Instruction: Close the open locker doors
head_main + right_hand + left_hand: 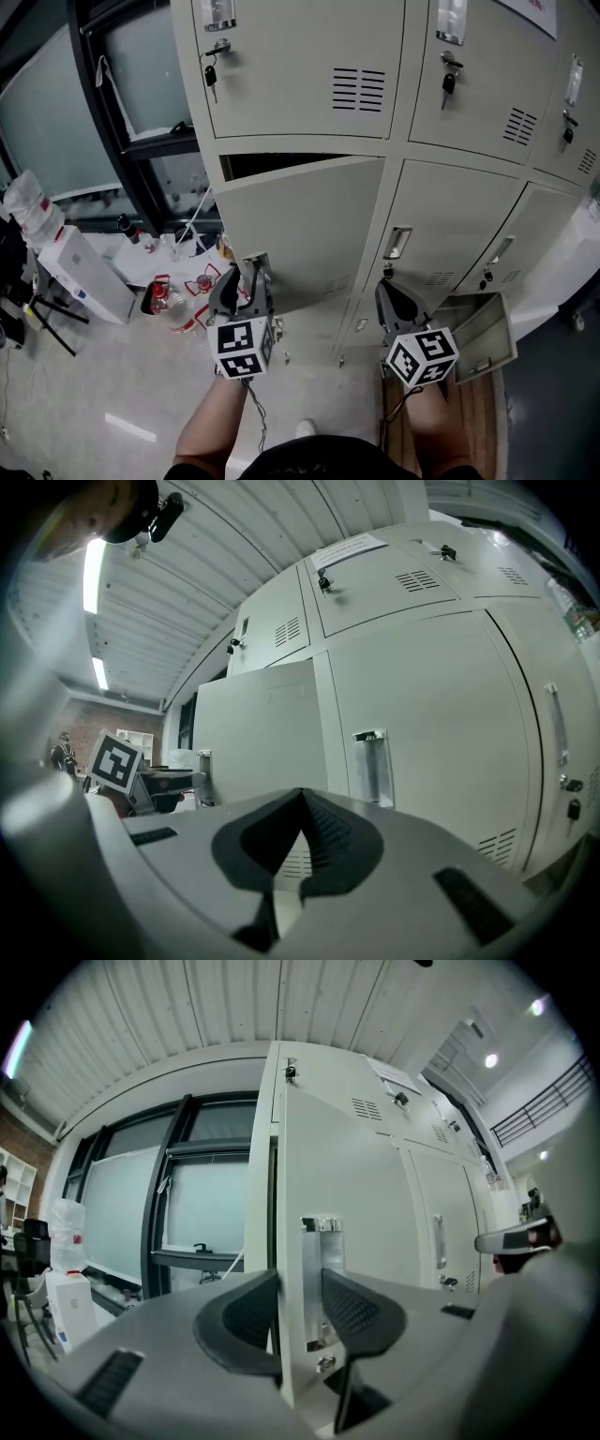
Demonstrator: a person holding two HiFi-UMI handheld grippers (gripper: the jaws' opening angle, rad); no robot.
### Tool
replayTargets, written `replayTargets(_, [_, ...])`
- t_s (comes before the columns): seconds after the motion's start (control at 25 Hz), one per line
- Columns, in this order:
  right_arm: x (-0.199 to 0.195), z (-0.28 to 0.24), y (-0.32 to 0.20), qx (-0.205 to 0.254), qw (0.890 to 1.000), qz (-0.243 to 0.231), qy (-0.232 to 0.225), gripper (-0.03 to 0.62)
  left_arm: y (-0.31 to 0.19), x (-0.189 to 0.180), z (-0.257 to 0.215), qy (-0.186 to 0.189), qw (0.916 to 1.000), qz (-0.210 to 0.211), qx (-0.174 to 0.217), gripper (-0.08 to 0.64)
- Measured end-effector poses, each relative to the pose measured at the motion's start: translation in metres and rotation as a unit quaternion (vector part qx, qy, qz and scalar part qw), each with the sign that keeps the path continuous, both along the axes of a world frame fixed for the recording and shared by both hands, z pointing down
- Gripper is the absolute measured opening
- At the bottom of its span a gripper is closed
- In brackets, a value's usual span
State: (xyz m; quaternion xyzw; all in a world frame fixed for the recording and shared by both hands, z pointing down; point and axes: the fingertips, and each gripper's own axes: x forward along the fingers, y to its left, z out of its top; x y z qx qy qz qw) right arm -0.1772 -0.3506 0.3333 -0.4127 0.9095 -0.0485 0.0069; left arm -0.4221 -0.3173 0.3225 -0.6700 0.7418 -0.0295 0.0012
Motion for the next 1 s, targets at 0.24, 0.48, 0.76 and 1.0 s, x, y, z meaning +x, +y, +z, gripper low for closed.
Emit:
replayTargets(0.24, [-0.006, 0.002, -0.005, -0.001, 1.000, 0.012, 0.003, 0.000, -0.017, -0.007, -0.001, -0.006, 0.9999, 0.009, 0.005, 0.172])
replayTargets(0.48, [-0.006, 0.004, -0.013, -0.004, 1.000, 0.026, 0.009, 0.000, -0.034, -0.017, -0.001, 0.001, 0.9999, 0.011, 0.008, 0.190])
replayTargets(0.76, [-0.012, 0.007, -0.018, -0.006, 0.999, 0.033, 0.014, 0.000, -0.048, -0.027, 0.001, -0.007, 0.9999, 0.003, 0.014, 0.219])
replayTargets(1.0, [-0.015, 0.010, -0.023, -0.010, 0.999, 0.039, 0.013, 0.000, -0.058, -0.035, 0.003, -0.009, 0.9997, -0.015, 0.018, 0.242])
